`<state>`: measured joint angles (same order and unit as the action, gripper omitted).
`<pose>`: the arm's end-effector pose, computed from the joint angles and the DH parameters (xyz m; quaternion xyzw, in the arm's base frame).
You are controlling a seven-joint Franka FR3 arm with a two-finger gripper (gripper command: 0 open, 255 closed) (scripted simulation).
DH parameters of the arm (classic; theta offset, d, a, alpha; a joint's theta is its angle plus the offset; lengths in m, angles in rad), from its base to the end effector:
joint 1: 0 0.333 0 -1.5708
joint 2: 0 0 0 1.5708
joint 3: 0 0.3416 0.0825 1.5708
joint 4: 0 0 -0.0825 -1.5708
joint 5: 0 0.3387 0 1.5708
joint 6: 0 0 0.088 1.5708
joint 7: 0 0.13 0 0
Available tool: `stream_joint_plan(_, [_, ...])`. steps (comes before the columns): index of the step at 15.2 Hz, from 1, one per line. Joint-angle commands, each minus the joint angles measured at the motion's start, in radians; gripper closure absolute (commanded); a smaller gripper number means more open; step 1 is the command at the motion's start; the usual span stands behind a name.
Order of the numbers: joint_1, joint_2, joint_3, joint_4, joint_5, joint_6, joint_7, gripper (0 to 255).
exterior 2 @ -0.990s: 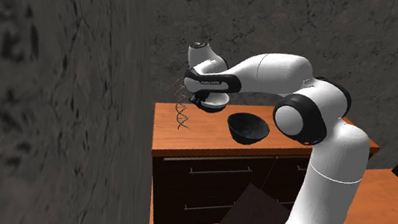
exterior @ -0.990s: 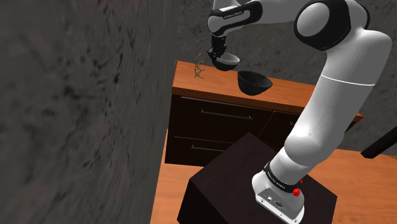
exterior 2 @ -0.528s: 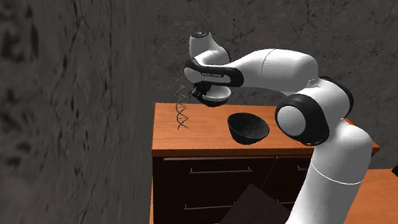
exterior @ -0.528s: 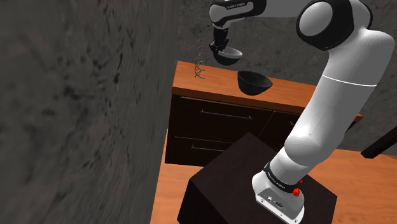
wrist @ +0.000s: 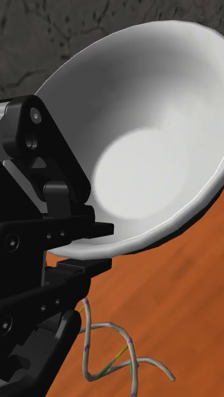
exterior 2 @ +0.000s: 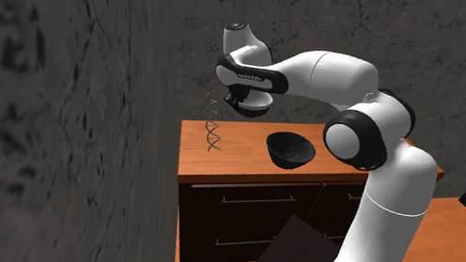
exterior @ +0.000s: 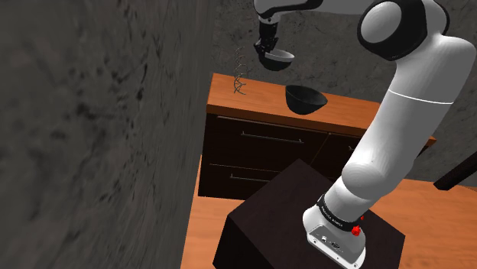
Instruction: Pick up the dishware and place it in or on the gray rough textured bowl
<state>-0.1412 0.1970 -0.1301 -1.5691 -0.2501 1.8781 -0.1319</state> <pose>0.5718 -0.1767 0.5522 0.9888 -0.0361 0.0283 0.1419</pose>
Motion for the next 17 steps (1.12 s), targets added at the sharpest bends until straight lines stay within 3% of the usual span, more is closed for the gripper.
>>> stream_joint_plan(1, [0.002, 0.004, 0.001, 0.036, 0.002, -0.031, -0.006, 255])
stream_joint_plan(9, [0.002, 0.018, 0.001, 0.154, 0.01, -0.132, -0.03, 255])
stream_joint_plan(17, [0.007, -0.33, 0.001, -0.253, -0.039, -0.074, -0.008, 255])
